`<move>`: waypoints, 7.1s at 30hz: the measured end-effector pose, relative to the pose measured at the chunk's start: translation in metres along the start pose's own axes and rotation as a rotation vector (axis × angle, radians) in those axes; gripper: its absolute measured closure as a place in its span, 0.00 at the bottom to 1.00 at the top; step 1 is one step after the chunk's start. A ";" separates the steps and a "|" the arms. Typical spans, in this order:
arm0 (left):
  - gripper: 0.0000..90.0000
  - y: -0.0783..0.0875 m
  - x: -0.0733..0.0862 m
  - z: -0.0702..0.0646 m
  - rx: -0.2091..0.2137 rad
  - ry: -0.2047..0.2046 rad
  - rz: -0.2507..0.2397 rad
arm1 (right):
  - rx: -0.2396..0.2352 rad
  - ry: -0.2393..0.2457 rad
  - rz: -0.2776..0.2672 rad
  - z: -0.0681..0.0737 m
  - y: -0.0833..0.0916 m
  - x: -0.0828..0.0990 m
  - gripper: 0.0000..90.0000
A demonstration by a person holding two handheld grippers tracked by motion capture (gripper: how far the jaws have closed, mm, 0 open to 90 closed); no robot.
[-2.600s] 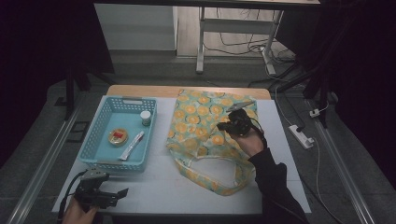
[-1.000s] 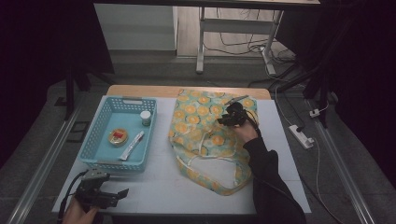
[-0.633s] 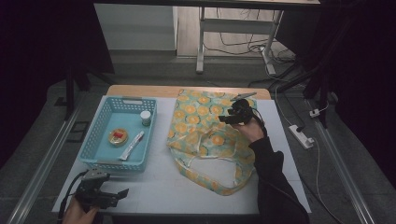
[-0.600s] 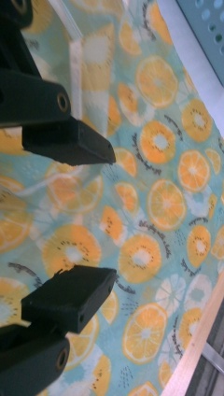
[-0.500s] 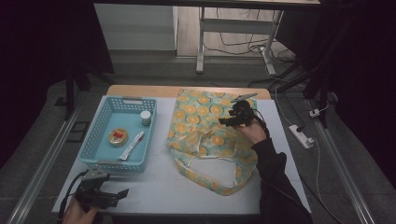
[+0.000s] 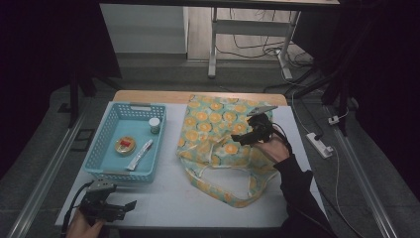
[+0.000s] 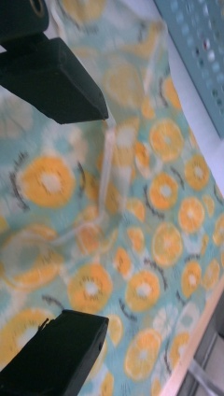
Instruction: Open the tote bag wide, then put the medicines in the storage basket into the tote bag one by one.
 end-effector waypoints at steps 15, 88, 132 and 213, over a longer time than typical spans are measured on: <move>0.03 0.000 0.000 0.000 -0.001 -0.004 0.001 | -0.070 0.027 0.097 0.044 -0.003 0.040 0.00; 0.03 -0.004 0.002 -0.001 -0.006 -0.021 0.039 | -0.072 0.128 0.176 0.024 -0.049 0.068 0.37; 0.03 0.003 -0.001 0.001 0.068 0.030 -0.034 | -0.178 0.096 0.072 0.062 -0.005 -0.006 0.99; 0.00 0.024 -0.013 0.004 0.120 0.086 -0.054 | -0.141 0.102 0.007 0.065 0.020 -0.032 0.99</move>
Point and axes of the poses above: each handheld gripper's, and its own axes: y roughly backward along the jaws, x roughly out of its underside, z roughly to its left, the point moved 9 cm from there along -y, roughly forward along the jaws, and after that the axes turned 2 degrees about -x, right-handed, at the moved point
